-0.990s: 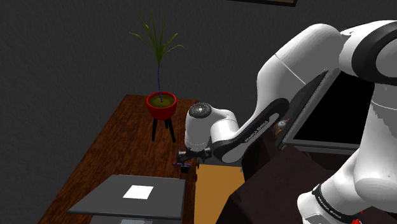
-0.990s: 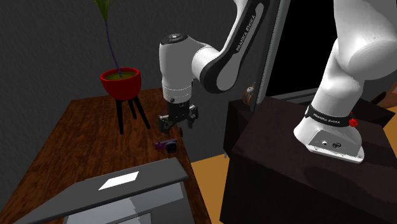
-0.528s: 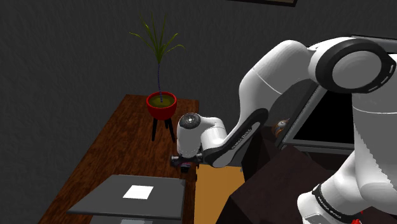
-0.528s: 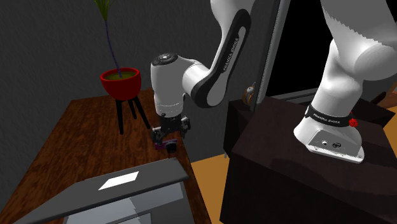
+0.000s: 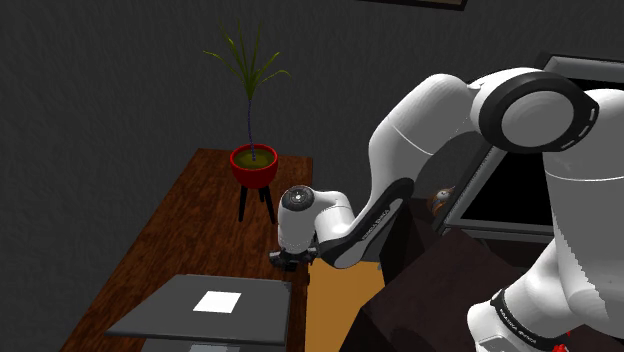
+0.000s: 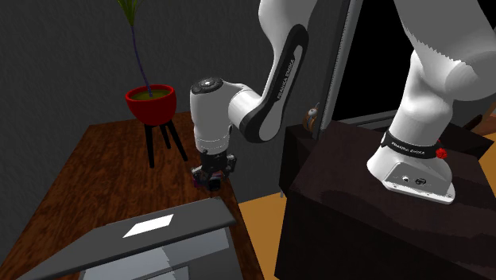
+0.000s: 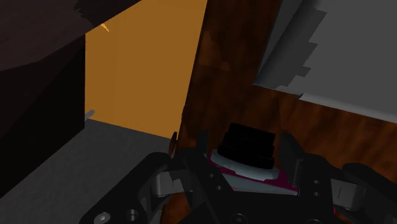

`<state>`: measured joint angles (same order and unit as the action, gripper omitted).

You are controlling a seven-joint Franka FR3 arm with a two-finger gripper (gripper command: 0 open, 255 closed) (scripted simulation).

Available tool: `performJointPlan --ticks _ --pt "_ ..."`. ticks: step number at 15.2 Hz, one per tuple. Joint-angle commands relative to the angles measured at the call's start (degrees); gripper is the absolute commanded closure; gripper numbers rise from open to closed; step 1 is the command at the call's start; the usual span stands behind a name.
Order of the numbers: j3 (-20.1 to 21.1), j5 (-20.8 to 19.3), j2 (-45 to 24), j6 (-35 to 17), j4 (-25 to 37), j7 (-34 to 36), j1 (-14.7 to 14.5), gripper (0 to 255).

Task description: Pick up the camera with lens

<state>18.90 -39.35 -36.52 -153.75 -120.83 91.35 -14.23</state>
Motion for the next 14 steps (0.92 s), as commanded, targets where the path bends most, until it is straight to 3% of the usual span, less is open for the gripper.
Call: performJointPlan --ticks 1,7,14 --pt "0.0 0.0 0.0 0.0 0.0 0.0 0.0 255" --pt "0.0 0.0 0.0 0.0 0.0 0.0 0.0 255" --pt "3.3 3.5 4.9 3.0 -1.9 -2.9 2.6 255"
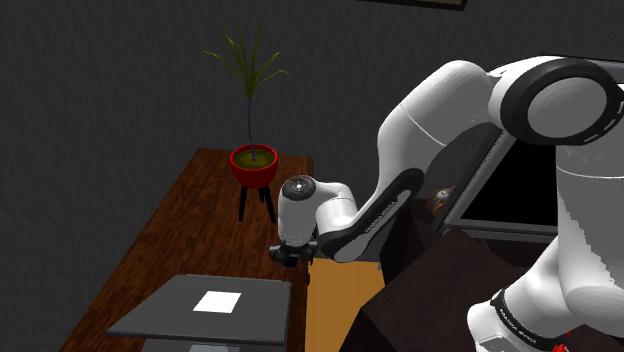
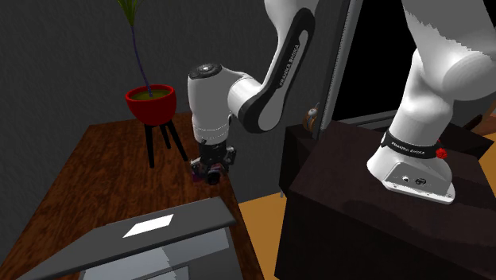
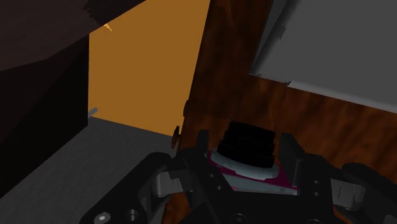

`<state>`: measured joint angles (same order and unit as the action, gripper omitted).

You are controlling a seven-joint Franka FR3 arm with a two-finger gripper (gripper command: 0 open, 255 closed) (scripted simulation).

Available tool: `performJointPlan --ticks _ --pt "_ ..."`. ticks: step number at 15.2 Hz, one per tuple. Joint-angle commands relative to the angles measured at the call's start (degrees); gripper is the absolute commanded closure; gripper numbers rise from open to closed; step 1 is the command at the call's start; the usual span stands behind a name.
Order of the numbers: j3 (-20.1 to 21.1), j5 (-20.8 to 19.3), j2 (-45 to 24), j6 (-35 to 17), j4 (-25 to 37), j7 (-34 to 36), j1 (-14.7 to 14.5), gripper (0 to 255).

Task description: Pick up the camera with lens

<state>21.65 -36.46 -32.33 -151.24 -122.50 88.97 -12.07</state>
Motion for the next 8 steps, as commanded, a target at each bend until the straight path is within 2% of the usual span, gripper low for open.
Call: performJointPlan --ticks 1,8 --pt "1.0 1.1 1.4 1.0 -0.4 -0.9 0.8 255" --pt "4.3 5.2 6.2 4.3 -1.6 -4.1 3.2 255"
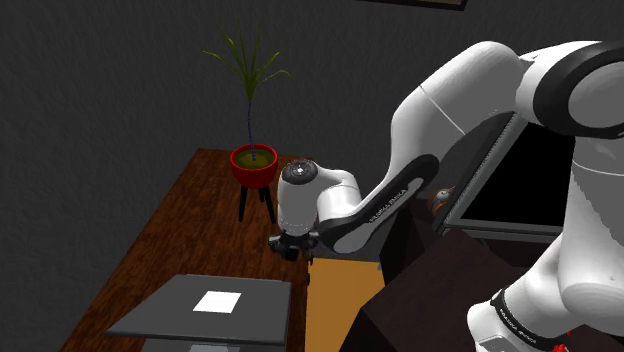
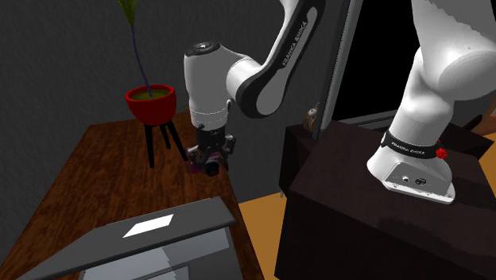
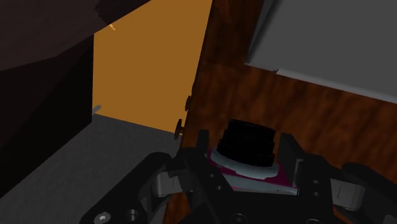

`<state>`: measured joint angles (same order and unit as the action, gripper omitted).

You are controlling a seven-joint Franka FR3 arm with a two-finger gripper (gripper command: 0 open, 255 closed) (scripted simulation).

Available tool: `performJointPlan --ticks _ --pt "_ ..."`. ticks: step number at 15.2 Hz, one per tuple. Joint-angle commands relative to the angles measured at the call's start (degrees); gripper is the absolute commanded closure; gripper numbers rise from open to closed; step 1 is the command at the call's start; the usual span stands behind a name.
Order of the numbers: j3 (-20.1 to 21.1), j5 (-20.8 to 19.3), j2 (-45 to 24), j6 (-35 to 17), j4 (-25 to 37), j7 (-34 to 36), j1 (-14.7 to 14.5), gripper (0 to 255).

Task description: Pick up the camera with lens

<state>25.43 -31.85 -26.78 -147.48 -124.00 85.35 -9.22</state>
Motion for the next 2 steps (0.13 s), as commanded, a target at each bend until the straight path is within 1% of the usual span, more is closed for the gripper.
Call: performJointPlan --ticks 1,2 --pt "0.5 0.7 0.8 0.6 -0.1 -0.6 0.4 255" --pt "0.5 0.7 0.8 0.6 -0.1 -0.6 0.4 255"
